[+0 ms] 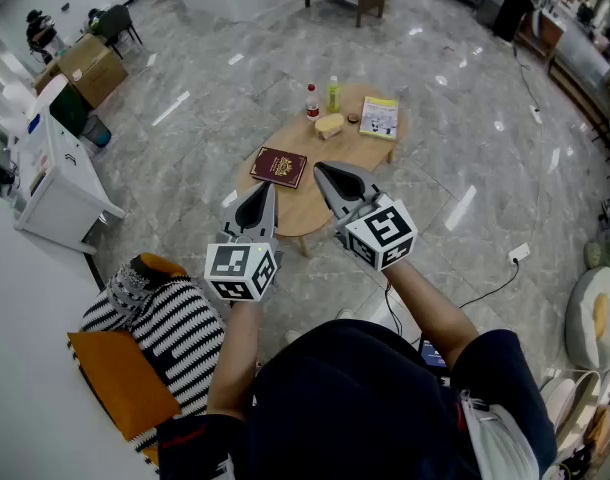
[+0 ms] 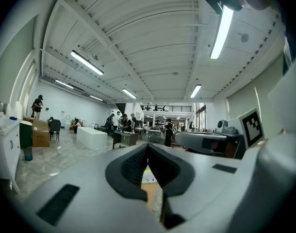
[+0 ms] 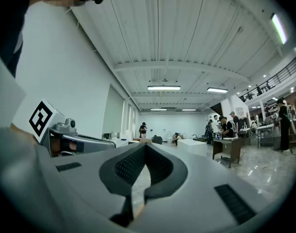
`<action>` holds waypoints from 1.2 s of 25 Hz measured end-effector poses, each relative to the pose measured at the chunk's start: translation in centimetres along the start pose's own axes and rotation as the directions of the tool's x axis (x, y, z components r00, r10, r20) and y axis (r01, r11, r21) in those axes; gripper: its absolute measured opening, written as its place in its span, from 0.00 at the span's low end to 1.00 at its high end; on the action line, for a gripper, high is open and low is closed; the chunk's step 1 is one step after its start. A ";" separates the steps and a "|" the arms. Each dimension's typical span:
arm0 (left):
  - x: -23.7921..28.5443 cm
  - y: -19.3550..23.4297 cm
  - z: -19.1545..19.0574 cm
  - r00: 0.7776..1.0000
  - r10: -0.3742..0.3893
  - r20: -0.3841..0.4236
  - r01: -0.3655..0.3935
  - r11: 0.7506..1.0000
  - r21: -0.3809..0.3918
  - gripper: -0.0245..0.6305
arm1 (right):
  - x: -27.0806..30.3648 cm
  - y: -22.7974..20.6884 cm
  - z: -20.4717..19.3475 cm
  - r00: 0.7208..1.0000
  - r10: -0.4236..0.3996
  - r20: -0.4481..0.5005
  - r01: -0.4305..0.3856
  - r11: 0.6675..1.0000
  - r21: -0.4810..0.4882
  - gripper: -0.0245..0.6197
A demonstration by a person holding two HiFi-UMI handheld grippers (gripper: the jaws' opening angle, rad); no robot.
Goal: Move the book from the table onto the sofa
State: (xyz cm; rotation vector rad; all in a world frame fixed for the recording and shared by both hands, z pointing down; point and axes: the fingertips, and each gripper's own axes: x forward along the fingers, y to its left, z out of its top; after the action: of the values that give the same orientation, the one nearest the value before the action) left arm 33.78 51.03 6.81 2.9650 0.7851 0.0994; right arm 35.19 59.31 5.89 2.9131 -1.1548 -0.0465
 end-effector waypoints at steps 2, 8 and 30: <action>0.1 -0.4 -0.2 1.000 0.006 -0.004 -0.006 1.000 0.003 0.06 | -0.4 0.1 0.4 0.999 0.019 0.034 -0.020 1.000 0.023 0.05; 0.8 -1.5 -0.6 1.000 0.022 -0.013 -0.022 1.000 0.005 0.06 | -1.1 -0.3 0.5 0.997 0.054 0.049 -0.056 0.998 0.031 0.05; 3.1 -0.3 -2.9 0.993 0.099 -0.060 -0.098 0.995 0.021 0.06 | 2.0 -3.1 -3.5 0.994 0.111 -0.003 -0.111 0.992 0.052 0.05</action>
State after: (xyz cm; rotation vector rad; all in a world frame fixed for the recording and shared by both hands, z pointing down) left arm 36.13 53.00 9.86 3.0302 0.6490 0.1907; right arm 38.86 60.23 9.30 2.8842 -1.3348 -0.0073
